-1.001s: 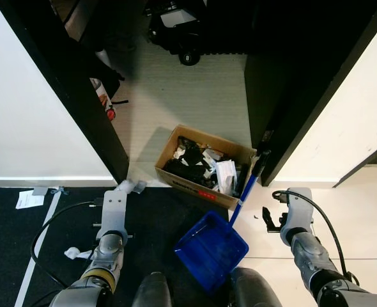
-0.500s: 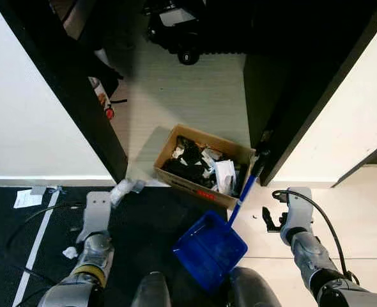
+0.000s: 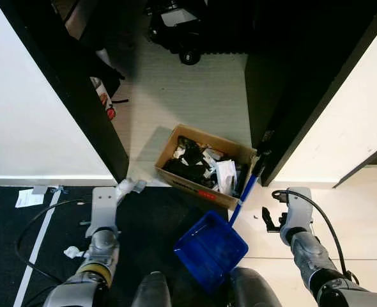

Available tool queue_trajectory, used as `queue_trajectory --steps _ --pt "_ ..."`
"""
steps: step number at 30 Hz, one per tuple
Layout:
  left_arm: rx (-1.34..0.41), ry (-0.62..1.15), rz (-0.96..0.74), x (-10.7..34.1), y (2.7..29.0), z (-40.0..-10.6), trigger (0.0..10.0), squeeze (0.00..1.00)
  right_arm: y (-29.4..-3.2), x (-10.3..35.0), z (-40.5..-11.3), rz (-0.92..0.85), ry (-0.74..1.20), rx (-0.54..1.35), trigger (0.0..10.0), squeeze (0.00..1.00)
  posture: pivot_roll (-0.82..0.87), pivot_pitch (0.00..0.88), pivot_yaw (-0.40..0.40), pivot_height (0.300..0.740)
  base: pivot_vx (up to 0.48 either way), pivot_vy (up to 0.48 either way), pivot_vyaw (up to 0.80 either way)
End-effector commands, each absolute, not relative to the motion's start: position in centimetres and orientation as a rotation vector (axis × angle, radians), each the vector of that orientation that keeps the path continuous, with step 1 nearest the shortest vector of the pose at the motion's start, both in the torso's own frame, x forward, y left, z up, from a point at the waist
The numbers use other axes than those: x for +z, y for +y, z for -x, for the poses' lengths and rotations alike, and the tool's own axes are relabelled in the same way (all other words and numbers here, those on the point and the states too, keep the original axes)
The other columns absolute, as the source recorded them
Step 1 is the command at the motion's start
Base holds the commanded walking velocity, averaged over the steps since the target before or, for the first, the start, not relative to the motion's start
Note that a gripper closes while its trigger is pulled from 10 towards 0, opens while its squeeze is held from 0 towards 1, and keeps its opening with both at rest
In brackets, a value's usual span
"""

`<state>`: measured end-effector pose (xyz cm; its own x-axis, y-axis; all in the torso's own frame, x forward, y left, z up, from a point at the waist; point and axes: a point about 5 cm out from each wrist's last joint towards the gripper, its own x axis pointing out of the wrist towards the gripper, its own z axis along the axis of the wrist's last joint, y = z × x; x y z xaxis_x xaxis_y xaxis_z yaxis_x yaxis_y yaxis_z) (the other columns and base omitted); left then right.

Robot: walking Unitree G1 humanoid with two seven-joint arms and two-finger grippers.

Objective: Sweep floor

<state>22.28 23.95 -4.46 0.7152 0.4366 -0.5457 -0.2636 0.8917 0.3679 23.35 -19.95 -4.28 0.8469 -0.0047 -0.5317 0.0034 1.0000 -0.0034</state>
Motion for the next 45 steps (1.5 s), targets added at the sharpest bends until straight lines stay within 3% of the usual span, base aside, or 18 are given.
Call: queue_trajectory --steps 1,9,19,21,22,24,25,28,29,30,38,42,45 --pt "0.389 0.638 -0.21 -4.3 23.3 -22.7 10.0 0.0 -20.0 -4.6 -23.1 0.002 0.583 -0.007 10.0 0.0 -0.01 0.047 -0.005 0.74 0.0 0.0 0.0" --pt "0.354 0.645 -0.139 -4.4 23.0 -22.8 10.0 0.0 -19.9 -4.6 -23.0 -0.002 0.583 -0.005 10.0 0.0 -0.01 0.047 -0.004 0.74 0.0 0.0 0.0" --pt "0.306 0.73 -0.19 -5.2 23.0 -21.9 10.0 0.0 -19.9 -4.6 -23.0 -0.007 0.584 -0.005 10.0 0.0 -0.01 0.046 -0.003 0.74 0.0 0.0 0.0" --pt "0.296 0.767 -0.214 -5.4 23.0 -21.8 10.0 0.0 -19.9 -4.6 -23.0 -0.008 0.585 -0.005 10.0 0.0 -0.01 0.047 -0.002 0.74 0.0 0.0 0.0" --pt "0.294 0.935 -0.283 -6.4 23.5 -20.5 10.0 0.0 -19.9 -4.6 -23.0 -0.008 0.585 -0.005 10.0 0.0 -0.01 0.046 -0.002 0.74 0.0 0.0 0.0" --pt "0.36 1.06 -0.259 -7.0 24.2 -19.2 10.0 0.0 -19.9 -4.6 -23.0 -0.008 0.585 -0.005 10.0 0.0 -0.01 0.045 -0.003 0.74 0.0 0.0 0.0" --pt "0.38 1.088 -0.245 -7.1 24.3 -19.0 9.1 0.0 -19.9 -4.6 -23.0 -0.007 0.585 -0.005 10.0 0.0 -0.01 0.045 -0.003 0.74 0.0 0.0 0.0" --pt "0.373 1.112 -0.24 -7.1 24.4 -18.9 9.1 0.0 -19.8 -4.6 -23.0 -0.008 0.585 -0.005 10.0 0.0 -0.01 0.043 -0.001 0.74 0.0 0.0 0.0" --pt "0.373 1.112 -0.24 -7.1 24.4 -18.9 9.1 0.0 -19.8 -4.6 -23.0 -0.008 0.585 -0.005 10.0 0.0 -0.01 0.043 -0.001 0.74 0.0 0.0 0.0" --pt "0.375 1.113 -0.244 -7.0 24.5 -19.1 10.0 0.0 -19.8 -4.6 -23.0 -0.008 0.585 -0.005 10.0 0.0 -0.01 0.043 0.001 0.74 0.0 0.0 0.0" --pt "0.346 1.063 -0.253 -6.5 24.4 -20.0 10.0 0.0 -19.8 -4.6 -23.1 -0.009 0.587 -0.006 10.0 0.0 -0.01 0.043 0.003 0.74 0.0 0.0 0.0" --pt "0.253 0.81 -0.239 -5.0 22.5 -22.9 10.0 0.0 -19.7 -4.6 -23.1 -0.011 0.586 -0.006 10.0 0.0 -0.01 0.043 0.003 0.74 0.0 0.0 0.0" --pt "0.235 0.777 -0.228 -4.9 22.1 -23.2 10.0 0.0 -19.7 -4.6 -23.1 -0.011 0.586 -0.006 10.0 0.0 -0.01 0.042 0.005 0.74 0.0 0.0 0.0"
